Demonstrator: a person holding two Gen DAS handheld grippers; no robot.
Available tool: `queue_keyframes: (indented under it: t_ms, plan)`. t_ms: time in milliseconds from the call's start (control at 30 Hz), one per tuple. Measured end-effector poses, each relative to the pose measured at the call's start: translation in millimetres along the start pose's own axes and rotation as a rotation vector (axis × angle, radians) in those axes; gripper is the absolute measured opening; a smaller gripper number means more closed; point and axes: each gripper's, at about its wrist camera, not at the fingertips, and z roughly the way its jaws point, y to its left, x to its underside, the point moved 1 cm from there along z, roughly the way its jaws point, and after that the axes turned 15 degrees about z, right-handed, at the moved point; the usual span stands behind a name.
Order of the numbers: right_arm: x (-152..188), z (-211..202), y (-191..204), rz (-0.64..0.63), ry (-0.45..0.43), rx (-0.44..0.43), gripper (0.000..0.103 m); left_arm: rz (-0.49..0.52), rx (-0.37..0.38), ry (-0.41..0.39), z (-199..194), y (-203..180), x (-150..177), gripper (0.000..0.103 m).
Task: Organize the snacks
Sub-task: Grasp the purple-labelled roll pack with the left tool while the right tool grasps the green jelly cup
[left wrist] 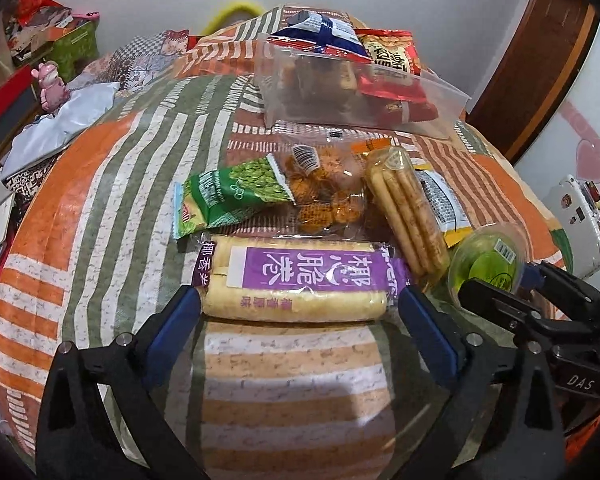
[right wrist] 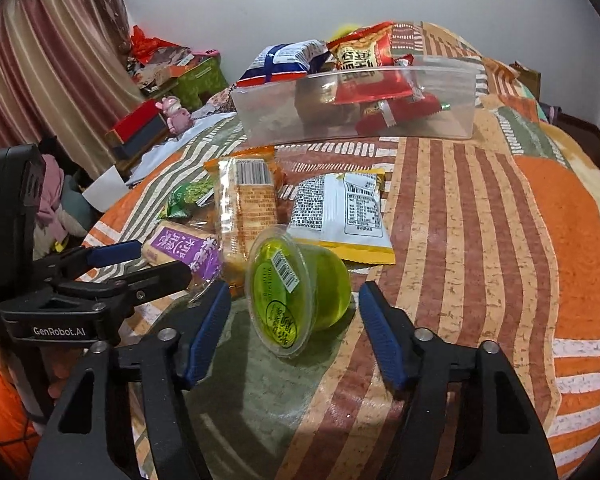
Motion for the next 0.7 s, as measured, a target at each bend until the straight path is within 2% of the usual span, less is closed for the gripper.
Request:
queue_keyframes:
  t_ms: [100,367,533,700]
  plan:
    - [-1,3,-4,0.013,0.011,-0.019,0.047,0.002,-0.005,0.004,4,-2,-2,0.102]
    - [2,-1,-5,0.015,-0.014,-0.033,0.044,0.003,-0.024,-0.002,10,-9,-6,0.103]
    - [0,-7,-8,0.022,-0.036,-0.028,0.043,0.004,0.009,-0.029,-5,-8,-8,0.103]
    - [-8,-19,-15,0.047,-0.066,-0.033,0.043,0.083,-0.011,-0.049,-18,-8,-12,0.103]
